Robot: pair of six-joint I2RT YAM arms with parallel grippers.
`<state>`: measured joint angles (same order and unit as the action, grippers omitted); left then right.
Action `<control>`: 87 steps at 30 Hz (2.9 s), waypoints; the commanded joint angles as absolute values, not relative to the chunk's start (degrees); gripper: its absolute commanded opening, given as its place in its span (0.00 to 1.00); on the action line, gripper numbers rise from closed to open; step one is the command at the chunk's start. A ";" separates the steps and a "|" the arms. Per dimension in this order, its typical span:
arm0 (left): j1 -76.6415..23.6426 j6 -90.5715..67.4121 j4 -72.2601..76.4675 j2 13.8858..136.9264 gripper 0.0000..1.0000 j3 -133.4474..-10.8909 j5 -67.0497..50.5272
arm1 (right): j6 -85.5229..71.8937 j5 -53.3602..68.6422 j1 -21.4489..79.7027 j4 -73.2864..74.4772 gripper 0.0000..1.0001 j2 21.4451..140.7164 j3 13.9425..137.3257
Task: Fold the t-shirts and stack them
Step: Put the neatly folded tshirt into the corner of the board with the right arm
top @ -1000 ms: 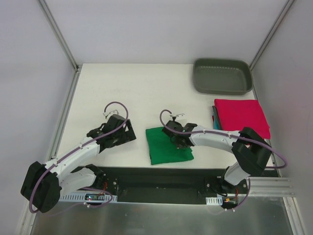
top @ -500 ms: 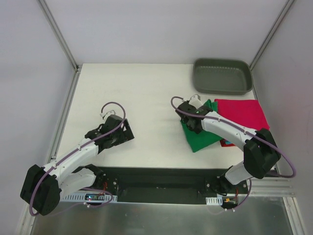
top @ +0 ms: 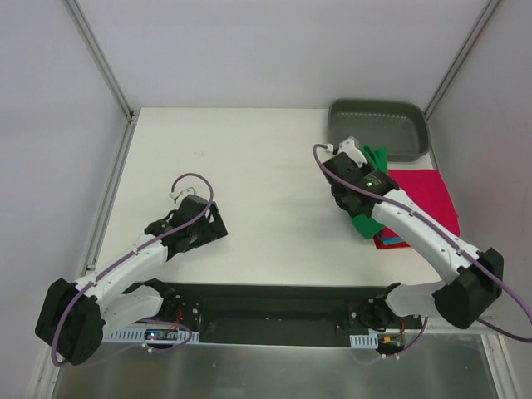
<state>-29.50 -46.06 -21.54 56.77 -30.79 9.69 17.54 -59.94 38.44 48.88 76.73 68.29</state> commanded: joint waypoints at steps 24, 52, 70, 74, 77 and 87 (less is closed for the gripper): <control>-28.39 -46.93 -21.80 59.50 0.99 -30.76 9.58 | 26.36 -42.73 20.67 52.48 0.01 67.76 80.51; -25.40 -45.09 -21.88 59.50 0.99 -30.23 8.26 | 34.89 -27.16 -8.52 30.76 0.01 83.14 70.05; -23.38 -44.47 -21.88 57.83 0.99 -29.44 7.56 | 35.51 -27.77 -12.65 34.10 0.05 89.12 74.00; -23.20 -44.47 -21.97 57.04 0.99 -29.18 7.56 | 34.89 -28.21 -13.27 33.22 0.06 90.26 74.35; -23.12 -44.47 -21.89 56.69 0.99 -29.09 7.65 | 34.37 -28.48 -13.53 33.13 0.06 90.79 74.71; -22.94 -44.47 -21.88 57.04 0.99 -29.18 7.30 | 29.89 -30.14 -13.62 36.56 0.99 92.29 77.43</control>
<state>-23.57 -45.56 -21.56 57.60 -29.58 7.55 32.95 -27.24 -13.10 34.92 92.09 73.60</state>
